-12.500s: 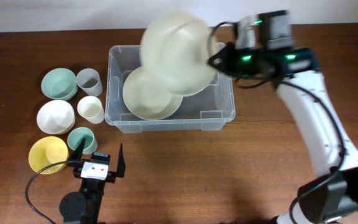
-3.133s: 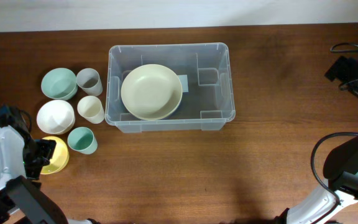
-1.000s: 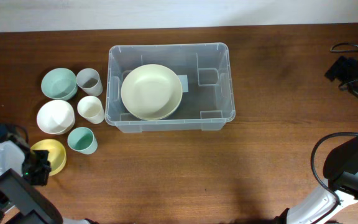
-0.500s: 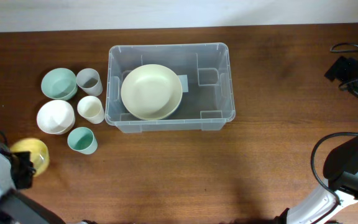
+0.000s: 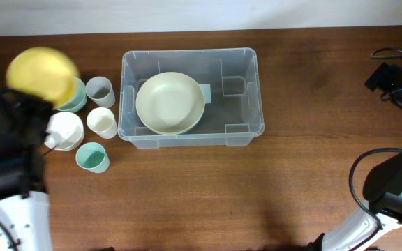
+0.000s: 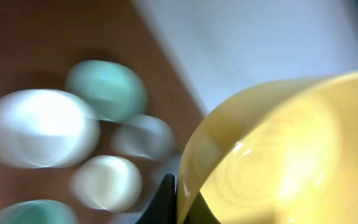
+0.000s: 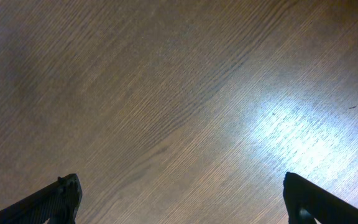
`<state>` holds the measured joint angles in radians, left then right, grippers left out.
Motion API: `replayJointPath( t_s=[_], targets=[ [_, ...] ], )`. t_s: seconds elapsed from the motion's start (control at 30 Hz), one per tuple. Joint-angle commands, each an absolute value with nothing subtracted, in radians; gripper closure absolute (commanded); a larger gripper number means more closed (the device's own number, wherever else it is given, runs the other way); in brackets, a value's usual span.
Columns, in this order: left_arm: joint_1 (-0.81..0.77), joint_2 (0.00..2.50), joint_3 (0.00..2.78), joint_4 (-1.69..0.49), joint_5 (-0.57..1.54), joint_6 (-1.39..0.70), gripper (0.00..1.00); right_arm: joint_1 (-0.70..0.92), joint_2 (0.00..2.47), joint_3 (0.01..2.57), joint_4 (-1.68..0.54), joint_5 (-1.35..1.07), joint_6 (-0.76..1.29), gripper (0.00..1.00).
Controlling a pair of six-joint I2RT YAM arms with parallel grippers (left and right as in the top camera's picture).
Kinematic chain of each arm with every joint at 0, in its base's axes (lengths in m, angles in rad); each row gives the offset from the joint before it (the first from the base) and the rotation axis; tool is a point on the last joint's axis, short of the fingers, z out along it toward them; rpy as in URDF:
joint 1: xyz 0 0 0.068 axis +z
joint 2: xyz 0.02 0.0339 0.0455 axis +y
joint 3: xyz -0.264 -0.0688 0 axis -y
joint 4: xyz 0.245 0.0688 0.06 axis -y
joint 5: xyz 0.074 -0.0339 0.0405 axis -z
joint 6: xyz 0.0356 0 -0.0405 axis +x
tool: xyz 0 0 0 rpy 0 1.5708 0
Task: Pack container
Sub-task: 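Lift the yellow bowl and carry it into the container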
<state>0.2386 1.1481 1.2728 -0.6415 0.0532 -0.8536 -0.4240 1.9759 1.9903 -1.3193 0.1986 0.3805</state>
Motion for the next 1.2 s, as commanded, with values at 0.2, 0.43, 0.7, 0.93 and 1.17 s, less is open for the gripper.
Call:
replayJointPath(
  t_s=[0.2,0.43,0.7,0.93,1.17],
  targets=[
    [-0.311,1.352,1.282,-0.371,-0.103,-0.831,0.99,-0.426,1.986,1.984,-1.320,0.215,0.374,0.01],
    [-0.466,1.603,1.319,-0.280,-0.098,-0.828,0.99,-0.426,1.986,1.984,-1.320,0.215,0.374,0.01],
    [-0.541,1.831,1.439,-0.281,-0.102,-0.710,0.98,-0.426,1.986,1.984,-1.320,0.215,0.374,0.01],
    [-0.541,1.918,1.460,-0.280,-0.105,-0.650,0.96,-0.426,1.986,1.984,-1.320,0.214,0.374,0.01],
    [-0.541,1.959,1.460,-0.304,-0.067,-0.608,0.95,-0.426,1.986,1.984,-1.320,0.215,0.374,0.01]
  ],
)
